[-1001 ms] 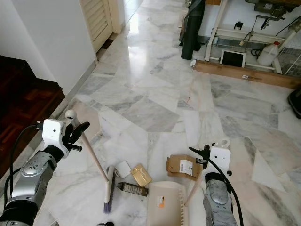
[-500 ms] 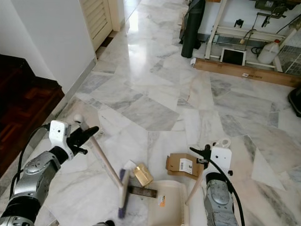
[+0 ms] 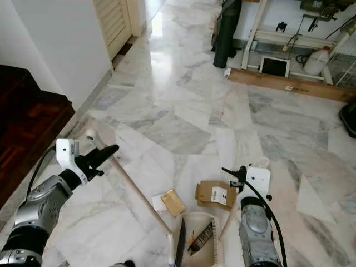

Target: Sweep floor

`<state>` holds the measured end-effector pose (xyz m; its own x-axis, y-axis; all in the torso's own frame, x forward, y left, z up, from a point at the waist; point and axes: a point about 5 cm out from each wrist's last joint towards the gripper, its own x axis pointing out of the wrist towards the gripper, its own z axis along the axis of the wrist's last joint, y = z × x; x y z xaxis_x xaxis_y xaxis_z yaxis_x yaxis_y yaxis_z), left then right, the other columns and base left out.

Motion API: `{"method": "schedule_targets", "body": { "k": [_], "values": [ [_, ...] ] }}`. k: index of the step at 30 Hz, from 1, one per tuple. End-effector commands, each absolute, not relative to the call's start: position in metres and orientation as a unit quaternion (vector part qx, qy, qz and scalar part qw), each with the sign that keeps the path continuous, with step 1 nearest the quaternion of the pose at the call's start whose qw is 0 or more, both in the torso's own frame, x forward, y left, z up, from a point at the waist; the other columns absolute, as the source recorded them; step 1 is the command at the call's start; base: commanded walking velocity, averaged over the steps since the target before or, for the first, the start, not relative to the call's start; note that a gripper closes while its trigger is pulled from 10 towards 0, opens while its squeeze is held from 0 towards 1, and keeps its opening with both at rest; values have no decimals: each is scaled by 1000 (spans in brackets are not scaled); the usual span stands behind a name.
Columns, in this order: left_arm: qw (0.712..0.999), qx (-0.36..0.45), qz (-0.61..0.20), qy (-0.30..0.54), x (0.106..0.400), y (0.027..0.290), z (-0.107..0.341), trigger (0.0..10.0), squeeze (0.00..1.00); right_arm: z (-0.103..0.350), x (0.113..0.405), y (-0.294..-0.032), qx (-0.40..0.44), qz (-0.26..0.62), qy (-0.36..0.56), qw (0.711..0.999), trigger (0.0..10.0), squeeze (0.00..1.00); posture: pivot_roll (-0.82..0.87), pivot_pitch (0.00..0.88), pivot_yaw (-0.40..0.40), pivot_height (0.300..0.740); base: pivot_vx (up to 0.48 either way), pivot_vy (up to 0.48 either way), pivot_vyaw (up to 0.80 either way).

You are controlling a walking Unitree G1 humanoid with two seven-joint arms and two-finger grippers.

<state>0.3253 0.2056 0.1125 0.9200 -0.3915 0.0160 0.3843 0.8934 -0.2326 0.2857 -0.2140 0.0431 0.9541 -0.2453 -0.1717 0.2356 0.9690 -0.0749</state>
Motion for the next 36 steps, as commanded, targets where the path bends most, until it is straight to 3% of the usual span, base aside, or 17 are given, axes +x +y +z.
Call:
{"method": "schedule_targets", "body": {
  "k": [1,4,10,17,36],
  "values": [
    [981,-83,-172,-46,330,212,137,10000,0,40,286,-217,-29,-129,100,986,10000,0,90,42,-6,740,0,0,0],
    [983,-68,-154,-78,330,214,151,10000,0,44,294,-215,-26,-126,92,987,10000,0,100,0,1,740,0,0,0],
    [981,-49,-152,-106,327,208,162,10000,0,47,301,-212,-24,-122,83,989,10000,0,119,0,9,740,0,0,0],
    [982,-38,-135,-124,324,197,160,10000,0,54,305,-209,-20,-122,62,990,10000,0,101,0,17,740,0,0,0],
    [980,82,-76,-165,300,174,148,10000,0,91,310,-201,24,-112,-27,993,10000,0,110,0,-24,740,0,0,0]
  ]
}}
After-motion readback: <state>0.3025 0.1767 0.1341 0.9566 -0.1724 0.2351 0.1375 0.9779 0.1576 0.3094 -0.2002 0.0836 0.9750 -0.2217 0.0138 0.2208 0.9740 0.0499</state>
